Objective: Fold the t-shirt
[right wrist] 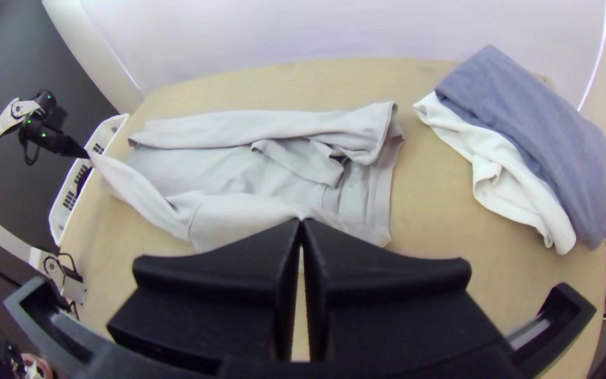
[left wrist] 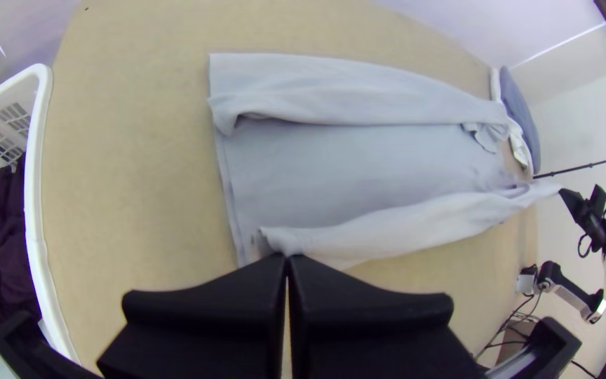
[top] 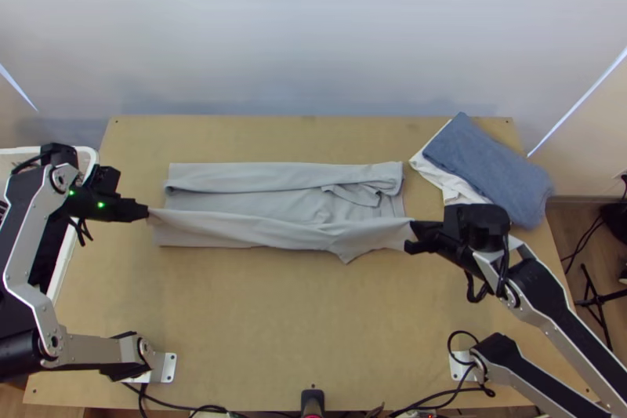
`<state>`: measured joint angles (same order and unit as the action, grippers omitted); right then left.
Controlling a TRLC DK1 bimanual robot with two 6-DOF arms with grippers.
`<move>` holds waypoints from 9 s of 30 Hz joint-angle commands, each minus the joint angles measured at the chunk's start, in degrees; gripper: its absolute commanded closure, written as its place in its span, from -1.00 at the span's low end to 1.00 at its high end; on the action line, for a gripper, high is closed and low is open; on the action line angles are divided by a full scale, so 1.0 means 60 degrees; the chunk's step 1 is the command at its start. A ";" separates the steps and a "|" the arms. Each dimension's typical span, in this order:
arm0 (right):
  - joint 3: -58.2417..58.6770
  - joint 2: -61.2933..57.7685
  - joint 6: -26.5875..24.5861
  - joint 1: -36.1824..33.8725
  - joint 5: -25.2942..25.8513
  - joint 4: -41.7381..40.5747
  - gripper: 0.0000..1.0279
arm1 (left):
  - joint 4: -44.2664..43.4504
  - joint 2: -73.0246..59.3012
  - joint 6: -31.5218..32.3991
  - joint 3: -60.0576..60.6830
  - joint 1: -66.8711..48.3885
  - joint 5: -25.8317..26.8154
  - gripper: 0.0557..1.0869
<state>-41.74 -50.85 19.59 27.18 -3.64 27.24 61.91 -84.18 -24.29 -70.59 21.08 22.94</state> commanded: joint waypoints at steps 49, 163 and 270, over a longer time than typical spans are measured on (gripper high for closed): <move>-0.3855 -0.8488 0.0015 -0.1908 0.0431 -0.5478 0.30 | -0.3902 -0.3606 0.3844 -0.1712 -0.1170 0.0059 -0.92; -0.1613 -0.1003 0.1978 -0.2611 0.0094 -0.3325 -0.79 | 0.0741 -0.6785 0.7447 -0.9871 -0.7586 -0.1714 0.93; -0.7898 -1.0685 0.4849 -0.0663 -0.5194 -0.3677 0.94 | -0.0050 -0.1570 0.5631 -0.6854 -0.2781 -0.4468 -0.92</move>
<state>-90.13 -122.67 45.54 25.85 -35.90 5.32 62.08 -93.65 9.52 -112.27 3.79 -3.95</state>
